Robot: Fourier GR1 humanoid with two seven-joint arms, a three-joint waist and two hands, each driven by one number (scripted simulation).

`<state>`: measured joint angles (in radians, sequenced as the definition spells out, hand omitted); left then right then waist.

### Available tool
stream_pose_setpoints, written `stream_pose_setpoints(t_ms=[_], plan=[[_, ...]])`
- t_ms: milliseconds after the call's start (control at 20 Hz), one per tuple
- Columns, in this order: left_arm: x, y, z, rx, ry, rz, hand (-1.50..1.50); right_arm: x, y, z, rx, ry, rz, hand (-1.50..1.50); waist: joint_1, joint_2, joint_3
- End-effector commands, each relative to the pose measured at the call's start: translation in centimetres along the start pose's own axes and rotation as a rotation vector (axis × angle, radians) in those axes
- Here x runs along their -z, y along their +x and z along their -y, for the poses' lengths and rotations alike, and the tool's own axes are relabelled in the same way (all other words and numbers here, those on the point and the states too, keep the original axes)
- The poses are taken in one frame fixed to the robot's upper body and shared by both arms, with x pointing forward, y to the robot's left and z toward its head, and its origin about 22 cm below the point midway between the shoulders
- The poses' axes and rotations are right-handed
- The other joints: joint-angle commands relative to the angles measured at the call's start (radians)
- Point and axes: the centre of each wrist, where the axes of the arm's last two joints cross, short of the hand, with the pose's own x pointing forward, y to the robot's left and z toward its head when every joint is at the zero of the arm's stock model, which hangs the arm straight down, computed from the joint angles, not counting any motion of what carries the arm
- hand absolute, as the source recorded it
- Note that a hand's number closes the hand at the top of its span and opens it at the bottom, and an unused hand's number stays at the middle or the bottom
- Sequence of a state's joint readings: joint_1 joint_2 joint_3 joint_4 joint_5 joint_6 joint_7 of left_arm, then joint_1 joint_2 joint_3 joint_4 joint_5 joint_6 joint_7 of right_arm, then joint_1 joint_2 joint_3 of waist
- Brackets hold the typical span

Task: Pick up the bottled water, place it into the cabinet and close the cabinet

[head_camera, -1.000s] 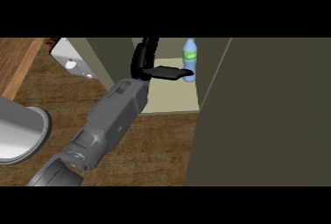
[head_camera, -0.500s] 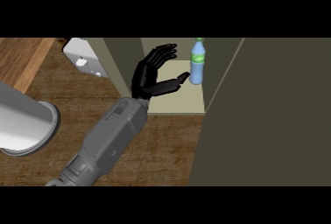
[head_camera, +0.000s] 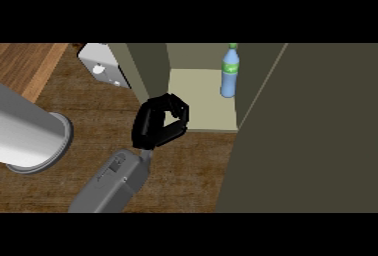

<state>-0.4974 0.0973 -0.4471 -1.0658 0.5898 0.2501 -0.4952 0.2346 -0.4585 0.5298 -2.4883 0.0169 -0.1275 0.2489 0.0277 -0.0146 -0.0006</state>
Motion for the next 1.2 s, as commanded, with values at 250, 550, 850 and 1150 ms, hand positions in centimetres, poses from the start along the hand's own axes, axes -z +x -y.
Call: stream_pose_setpoints(t_ms=[250, 550, 850, 1150], plan=[[-7.8, 4.7, -4.2, 0.037, 0.042, 0.016, 1.50, -0.2, 1.9, -3.4, 0.131, 0.147, -0.028, 1.50, -0.006, 0.005, 0.000], [-11.0, 6.8, -7.2, 0.033, 0.066, 0.057, 1.50, 1.8, 2.8, -5.1, 0.135, 0.214, -0.030, 1.50, -0.012, 0.010, -0.001], [-12.9, 9.3, -8.0, 0.036, 0.119, 0.062, 1.50, 4.8, 3.5, -10.7, 0.168, 0.320, 0.009, 1.50, -0.001, 0.006, -0.003], [-13.9, 9.8, -10.1, 0.041, 0.131, 0.071, 1.50, 7.3, 3.3, -12.5, 0.030, 0.313, 0.097, 1.50, 0.002, 0.009, -0.003]])
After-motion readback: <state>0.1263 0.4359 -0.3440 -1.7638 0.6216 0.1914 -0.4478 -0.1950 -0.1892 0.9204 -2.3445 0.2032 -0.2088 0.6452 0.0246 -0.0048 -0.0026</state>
